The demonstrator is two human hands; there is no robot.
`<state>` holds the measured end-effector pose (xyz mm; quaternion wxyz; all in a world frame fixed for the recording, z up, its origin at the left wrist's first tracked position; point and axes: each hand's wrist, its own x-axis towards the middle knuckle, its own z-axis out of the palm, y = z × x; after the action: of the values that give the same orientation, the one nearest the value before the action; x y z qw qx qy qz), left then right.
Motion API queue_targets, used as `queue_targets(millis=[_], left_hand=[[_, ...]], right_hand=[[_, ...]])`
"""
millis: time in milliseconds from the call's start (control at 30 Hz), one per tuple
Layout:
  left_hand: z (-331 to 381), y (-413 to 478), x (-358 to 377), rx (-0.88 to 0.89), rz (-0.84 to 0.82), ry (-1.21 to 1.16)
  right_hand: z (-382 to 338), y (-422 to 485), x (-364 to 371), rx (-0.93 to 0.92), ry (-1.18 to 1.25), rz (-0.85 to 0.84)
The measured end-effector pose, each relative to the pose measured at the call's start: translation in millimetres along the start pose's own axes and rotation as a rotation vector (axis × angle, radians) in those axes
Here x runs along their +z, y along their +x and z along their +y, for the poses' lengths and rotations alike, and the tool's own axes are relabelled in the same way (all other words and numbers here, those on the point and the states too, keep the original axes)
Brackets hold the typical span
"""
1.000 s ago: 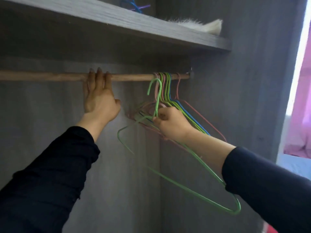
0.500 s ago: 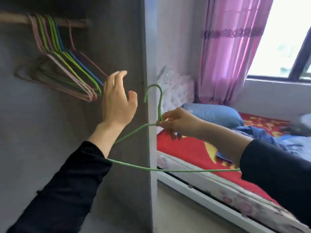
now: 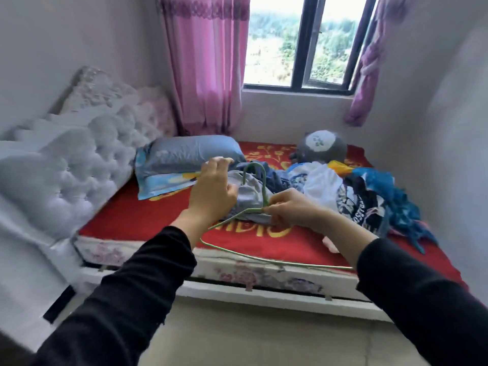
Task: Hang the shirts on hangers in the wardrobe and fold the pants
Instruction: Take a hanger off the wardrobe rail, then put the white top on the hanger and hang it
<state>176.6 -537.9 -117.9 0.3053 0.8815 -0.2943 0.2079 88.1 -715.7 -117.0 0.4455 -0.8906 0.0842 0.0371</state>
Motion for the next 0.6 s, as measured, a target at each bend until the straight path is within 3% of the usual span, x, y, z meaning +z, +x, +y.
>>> queue_targets(millis=[300,600], left_hand=[[31,125,220,0.085,-0.3,-0.102],[64,224,391,0.093,-0.542,-0.175]], right_hand=[[142,104,-110,0.286,0.017,0.185],[260,179,-214,0.495,0.013,0.444]])
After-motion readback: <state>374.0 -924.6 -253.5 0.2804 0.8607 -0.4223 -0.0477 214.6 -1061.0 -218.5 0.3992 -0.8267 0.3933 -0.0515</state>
